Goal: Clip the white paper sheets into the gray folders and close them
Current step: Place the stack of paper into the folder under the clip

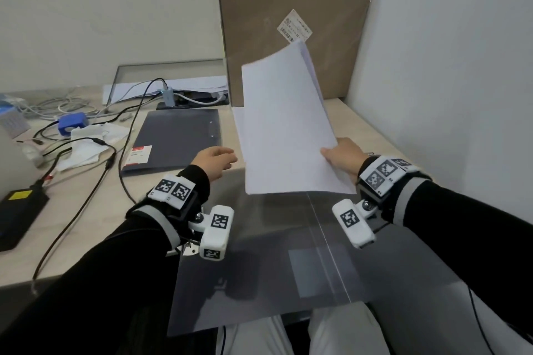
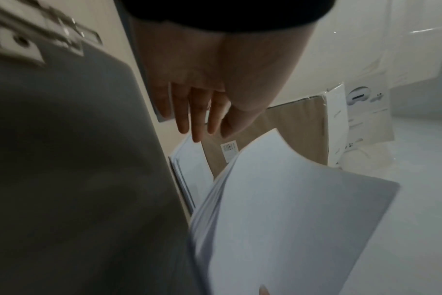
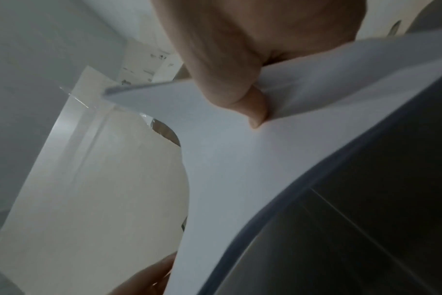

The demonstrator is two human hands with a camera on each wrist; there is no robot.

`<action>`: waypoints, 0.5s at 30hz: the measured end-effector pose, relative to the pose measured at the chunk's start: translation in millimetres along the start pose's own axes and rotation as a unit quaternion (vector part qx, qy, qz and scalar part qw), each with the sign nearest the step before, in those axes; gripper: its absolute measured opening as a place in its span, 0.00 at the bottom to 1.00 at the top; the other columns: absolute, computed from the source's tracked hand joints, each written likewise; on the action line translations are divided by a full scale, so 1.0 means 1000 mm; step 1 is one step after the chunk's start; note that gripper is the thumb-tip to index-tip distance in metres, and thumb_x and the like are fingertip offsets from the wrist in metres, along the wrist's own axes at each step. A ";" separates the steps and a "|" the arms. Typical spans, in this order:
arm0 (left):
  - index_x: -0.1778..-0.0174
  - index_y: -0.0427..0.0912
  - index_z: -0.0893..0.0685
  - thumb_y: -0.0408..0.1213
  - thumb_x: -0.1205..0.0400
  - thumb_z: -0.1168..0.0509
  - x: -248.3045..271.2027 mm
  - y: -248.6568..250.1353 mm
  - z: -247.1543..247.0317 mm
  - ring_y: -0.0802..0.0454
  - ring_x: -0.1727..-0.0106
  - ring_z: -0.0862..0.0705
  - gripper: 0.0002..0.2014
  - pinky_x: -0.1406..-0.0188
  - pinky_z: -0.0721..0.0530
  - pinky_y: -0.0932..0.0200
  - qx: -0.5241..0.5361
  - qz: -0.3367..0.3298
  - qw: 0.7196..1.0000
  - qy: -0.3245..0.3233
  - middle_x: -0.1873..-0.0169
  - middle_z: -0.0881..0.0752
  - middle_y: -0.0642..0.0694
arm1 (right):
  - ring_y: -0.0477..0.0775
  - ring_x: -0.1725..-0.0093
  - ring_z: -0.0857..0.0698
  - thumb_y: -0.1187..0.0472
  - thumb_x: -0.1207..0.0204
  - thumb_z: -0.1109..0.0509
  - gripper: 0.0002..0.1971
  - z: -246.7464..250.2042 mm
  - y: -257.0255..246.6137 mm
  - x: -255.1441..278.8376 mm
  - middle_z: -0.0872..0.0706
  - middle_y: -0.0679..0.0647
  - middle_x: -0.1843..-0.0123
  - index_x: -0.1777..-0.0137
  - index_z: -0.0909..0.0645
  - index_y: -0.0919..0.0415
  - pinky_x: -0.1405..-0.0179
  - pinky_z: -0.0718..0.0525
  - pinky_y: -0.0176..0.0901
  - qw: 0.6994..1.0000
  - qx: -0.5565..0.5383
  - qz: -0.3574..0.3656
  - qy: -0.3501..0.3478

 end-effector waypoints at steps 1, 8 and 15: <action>0.36 0.41 0.18 0.36 0.20 0.36 0.001 -0.003 0.006 0.47 0.36 0.18 0.16 0.43 0.25 0.59 -0.043 -0.004 0.999 0.015 0.38 0.14 0.41 | 0.66 0.32 0.21 0.63 0.18 0.39 0.19 -0.001 0.006 0.003 0.19 0.67 0.31 0.32 0.24 0.74 0.37 0.24 0.45 0.999 0.029 -0.018 -0.019; 0.28 0.38 0.23 0.38 0.20 0.34 0.021 -0.039 0.006 0.44 0.26 0.26 0.23 0.25 0.31 0.57 -0.271 0.033 0.961 -0.046 0.27 0.24 0.41 | 0.67 0.31 0.22 0.63 0.19 0.39 0.19 -0.042 0.056 0.028 0.21 0.70 0.32 0.32 0.24 0.74 0.38 0.23 0.47 0.979 0.131 -0.090 -0.124; 0.22 0.43 0.32 0.45 0.16 0.41 0.048 -0.043 -0.013 0.46 0.18 0.38 0.26 0.15 0.49 0.52 -0.394 0.014 0.915 -0.086 0.21 0.32 0.43 | 0.67 0.32 0.21 0.62 0.20 0.39 0.19 -0.039 0.071 0.032 0.20 0.68 0.32 0.32 0.24 0.72 0.47 0.25 0.44 0.978 0.143 -0.096 -0.117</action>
Point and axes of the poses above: each hand's wrist, its own x-axis away from the middle knuckle, its own z-axis out of the back of the hand, y = z × x, the point moved 6 cm from there along -x, towards the middle knuckle
